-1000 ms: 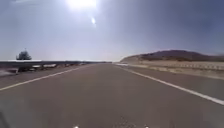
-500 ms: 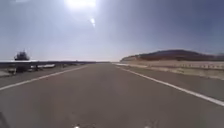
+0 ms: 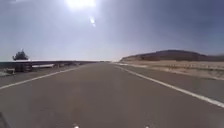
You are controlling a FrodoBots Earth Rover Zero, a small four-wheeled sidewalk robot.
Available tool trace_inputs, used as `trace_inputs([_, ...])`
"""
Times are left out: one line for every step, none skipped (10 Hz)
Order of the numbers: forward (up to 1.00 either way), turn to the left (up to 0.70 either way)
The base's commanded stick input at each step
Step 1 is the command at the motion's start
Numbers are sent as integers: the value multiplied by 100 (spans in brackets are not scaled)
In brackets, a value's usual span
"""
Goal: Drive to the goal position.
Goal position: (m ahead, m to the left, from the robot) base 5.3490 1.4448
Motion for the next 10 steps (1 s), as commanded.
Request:
trace_inputs([100, 0])
trace_inputs([100, 0])
trace_inputs([100, 0])
trace_inputs([100, 0])
trace_inputs([100, 0])
trace_inputs([100, 0])
trace_inputs([100, 0])
trace_inputs([100, 0])
trace_inputs([100, 0])
trace_inputs([100, 0])
